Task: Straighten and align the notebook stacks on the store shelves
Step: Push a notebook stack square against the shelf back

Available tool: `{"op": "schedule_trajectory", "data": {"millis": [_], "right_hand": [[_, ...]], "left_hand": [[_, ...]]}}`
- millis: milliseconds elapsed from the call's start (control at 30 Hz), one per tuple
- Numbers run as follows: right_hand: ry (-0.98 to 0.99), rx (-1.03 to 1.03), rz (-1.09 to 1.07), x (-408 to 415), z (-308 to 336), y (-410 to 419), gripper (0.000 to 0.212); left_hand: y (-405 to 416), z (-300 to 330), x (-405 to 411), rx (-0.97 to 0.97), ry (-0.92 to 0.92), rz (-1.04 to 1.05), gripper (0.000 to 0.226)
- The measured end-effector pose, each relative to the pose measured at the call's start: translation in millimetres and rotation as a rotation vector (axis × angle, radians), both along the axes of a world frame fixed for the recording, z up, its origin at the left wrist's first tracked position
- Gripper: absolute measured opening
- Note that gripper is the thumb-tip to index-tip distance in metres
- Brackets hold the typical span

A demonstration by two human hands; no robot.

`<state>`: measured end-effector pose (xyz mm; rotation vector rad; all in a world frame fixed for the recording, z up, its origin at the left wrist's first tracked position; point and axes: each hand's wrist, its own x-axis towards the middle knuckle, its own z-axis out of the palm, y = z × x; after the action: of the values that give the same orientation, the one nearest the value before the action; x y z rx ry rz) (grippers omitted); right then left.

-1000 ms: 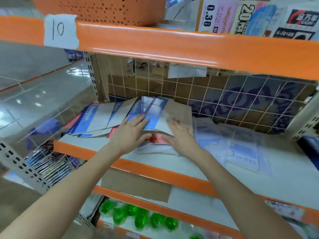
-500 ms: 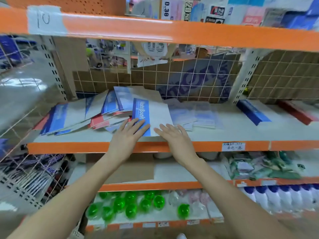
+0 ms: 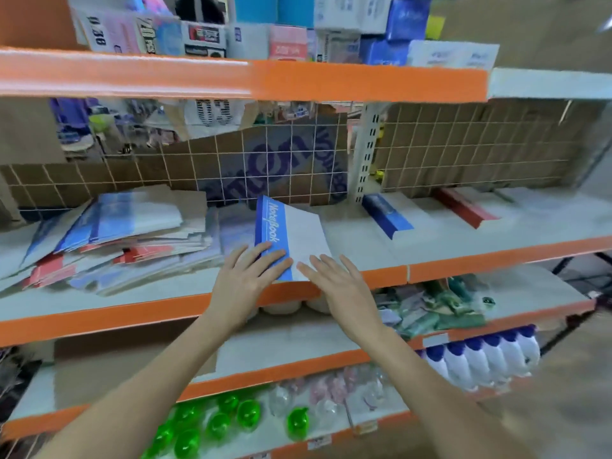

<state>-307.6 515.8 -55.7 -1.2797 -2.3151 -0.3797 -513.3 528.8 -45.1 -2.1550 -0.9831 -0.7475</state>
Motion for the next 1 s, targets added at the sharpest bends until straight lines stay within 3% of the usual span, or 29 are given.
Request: {"op": "schedule_trajectory", "data": {"millis": [267,433,600,733,833,1000], "right_hand": [[-0.032,-0.054,-0.145,182.2,-10.5,16.8,0.062],[-0.011,-0.055,-0.202,248.5,-8.8,46.5,0.06],[0.003,-0.261,-0.2,280.8,-17.4,100.7,0.065],[-0.027,-0.296,-0.226,292.0,-25.3,149.8,0.064],[-0.04,-0.337,-0.257,299.1,-28.6,184.8,0.066],[-0.062,-0.366,-0.234,308.4,-42.7,222.9,0.054]], "left_hand": [[37.5,-14.3,186.5,-0.082,-0.017,-0.076,0.029],[60.7,-19.3,259.5,-0.256,-0.12,-0.028,0.053],[104.7,-24.7,288.5,-0.303,-0.104,0.003,0.047],[141.9,-28.2,299.2,-0.35,-0.066,0.065,0.053],[176.2,-37.3,306.2,-0.561,-0.036,0.074,0.069],[218.8,-63.0,303.2,-0.76,0.097,0.146,0.051]]}}
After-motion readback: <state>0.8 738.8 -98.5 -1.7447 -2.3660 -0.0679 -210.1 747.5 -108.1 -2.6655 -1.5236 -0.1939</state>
